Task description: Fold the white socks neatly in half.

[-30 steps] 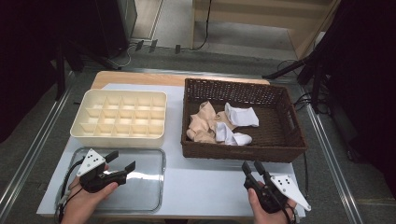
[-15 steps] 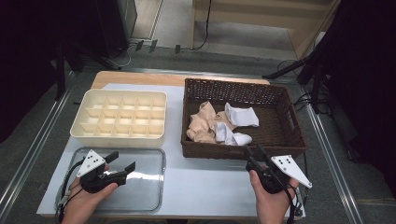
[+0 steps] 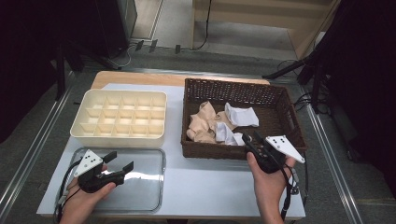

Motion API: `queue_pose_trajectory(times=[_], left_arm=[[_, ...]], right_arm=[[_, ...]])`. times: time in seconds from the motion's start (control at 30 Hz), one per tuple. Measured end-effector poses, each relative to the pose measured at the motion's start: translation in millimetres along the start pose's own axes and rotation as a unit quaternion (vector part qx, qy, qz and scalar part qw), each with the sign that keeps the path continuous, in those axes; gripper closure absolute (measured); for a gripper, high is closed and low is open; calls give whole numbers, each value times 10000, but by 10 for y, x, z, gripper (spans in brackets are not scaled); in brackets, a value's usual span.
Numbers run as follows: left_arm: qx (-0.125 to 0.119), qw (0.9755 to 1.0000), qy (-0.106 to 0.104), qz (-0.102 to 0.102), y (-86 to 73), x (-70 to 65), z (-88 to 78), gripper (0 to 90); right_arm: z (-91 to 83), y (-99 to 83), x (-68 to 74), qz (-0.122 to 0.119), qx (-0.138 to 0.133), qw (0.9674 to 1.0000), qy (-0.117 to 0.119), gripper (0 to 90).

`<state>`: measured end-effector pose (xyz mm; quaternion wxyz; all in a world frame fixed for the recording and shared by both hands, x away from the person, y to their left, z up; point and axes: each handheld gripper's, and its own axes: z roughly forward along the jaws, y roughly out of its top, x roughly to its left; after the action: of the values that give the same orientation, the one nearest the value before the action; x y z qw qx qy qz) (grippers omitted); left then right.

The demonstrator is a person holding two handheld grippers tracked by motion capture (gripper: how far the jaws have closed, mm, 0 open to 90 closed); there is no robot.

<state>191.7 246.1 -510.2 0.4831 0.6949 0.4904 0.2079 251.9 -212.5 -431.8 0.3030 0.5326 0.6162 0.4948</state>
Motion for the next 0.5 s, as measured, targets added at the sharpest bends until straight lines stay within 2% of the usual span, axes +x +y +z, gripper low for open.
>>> queue_pose_trajectory(times=[0.37, 0.5], left_arm=[[-27, 10000, -7, -30, -4, 16, -10, 234], [-24, 10000, -13, -23, -6, 22, -10, 234]], right_arm=[[371, 98, 28, -41, 385, 9992, -6, 638], [490, 136, 47, -71, 643, 9979, 47, 654]])
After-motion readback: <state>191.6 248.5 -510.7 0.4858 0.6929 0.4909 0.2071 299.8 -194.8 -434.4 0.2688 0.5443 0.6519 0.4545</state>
